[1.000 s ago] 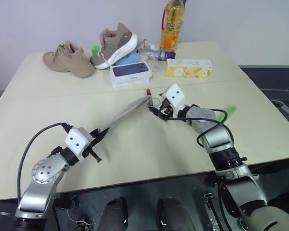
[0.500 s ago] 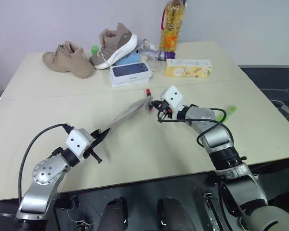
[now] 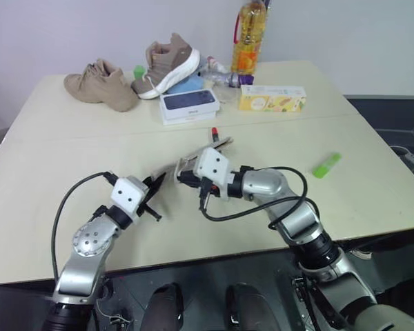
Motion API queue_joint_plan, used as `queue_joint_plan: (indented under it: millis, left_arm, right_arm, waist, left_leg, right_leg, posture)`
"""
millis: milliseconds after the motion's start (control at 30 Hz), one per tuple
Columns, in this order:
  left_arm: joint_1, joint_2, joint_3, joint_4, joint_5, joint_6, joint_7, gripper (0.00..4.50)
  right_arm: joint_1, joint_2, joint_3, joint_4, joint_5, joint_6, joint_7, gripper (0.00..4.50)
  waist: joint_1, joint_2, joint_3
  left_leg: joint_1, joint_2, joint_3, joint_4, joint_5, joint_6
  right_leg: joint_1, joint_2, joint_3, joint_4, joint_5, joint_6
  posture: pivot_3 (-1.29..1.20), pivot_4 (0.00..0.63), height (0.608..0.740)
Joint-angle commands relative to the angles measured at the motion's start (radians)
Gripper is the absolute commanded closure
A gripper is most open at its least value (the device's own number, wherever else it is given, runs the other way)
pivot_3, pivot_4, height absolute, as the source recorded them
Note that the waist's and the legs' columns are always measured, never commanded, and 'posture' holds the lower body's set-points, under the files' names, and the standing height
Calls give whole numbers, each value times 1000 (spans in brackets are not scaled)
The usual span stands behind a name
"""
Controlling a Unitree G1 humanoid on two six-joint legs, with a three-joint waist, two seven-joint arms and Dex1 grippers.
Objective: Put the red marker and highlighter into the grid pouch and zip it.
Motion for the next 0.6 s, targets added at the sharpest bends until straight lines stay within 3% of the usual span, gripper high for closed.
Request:
queue_joint_plan:
  millis: [33,500,600]
  left_arm:
    - [-12,-19,-33,-17,39,-27,24,4500]
    - [-60,-73,-28,32,135,-80,138,4500]
    - [-44,-40,10,30,138,-83,141,4500]
  right_arm:
    - [-31,33,11,-74,32,16,0,4447]
    - [-78,0,-14,-72,69,45,43,4447]
    - [-89,-46,-90,-9,48,55,-9,3134]
  waist:
    - [6,0,0]
    - [14,0,0]
    - [14,0,0]
  left_leg:
    - [0,0,0,0,0,0]
    - [0,0,0,1,0,0]
    - [0,0,-1,1,0,0]
  right_leg:
    - [0,0,0,0,0,0]
    - [0,0,0,0,0,0]
    - [0,0,0,0,0,0]
  posture:
    - [0,150,736]
    - [0,150,736]
    - [0,150,736]
